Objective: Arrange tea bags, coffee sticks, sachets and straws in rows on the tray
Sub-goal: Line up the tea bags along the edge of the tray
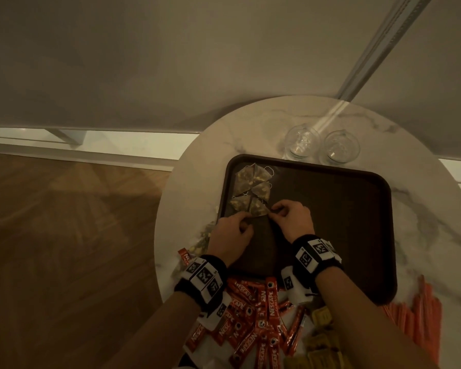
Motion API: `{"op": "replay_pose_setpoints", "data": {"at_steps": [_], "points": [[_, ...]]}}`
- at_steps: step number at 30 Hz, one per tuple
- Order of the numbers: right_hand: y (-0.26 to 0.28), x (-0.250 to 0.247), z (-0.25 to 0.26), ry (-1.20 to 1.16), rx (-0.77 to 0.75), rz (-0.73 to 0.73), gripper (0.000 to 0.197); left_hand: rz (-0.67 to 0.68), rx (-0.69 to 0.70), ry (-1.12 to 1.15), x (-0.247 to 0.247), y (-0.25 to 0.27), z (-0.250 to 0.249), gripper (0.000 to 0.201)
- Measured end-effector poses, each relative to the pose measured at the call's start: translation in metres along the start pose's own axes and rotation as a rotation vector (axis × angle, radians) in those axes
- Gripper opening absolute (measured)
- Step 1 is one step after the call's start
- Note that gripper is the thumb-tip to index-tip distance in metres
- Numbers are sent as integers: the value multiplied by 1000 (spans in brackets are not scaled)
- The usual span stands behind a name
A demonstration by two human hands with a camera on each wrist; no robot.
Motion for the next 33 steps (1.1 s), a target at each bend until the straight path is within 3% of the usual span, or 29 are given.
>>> {"op": "replay_pose_setpoints", "data": {"at_steps": [6,11,16,18,20,23,25,28,33], "points": [[30,-3,-3,-132,-11,18,4,-95,-22,380,-58,37,21,13],[65,17,10,-74,-58,89,9,-224,-134,394,-95,64,78,11],[93,36,17,346,-123,125,39,-275,-196,171,-104,88,117,13],[101,52,10,514,-67,235,48,-222,-154,88,-96,92,115,6],[106,59,7,591,-31,288,53,-127,-78,-27,-82,90,103,18],[112,57,11,607,4,301,57,-59,-28,-230,-61,84,91,28],[115,54,14,604,35,306,55,-88,-40,-292,-54,79,90,22],[116,55,17,598,30,328,50,-147,-70,-306,-56,76,89,9],[126,49,20,424,31,320,40,-180,-13,-195,-70,81,73,11]]}}
Point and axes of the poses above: each hand's wrist, its own y-axis away from the middle knuckle, its own x-axis out of the palm, z = x × y, the point moved 9 cm from there along -y, towards the middle knuckle, and after that the axes turned 6 degrees about z, right-handed, at the moved point
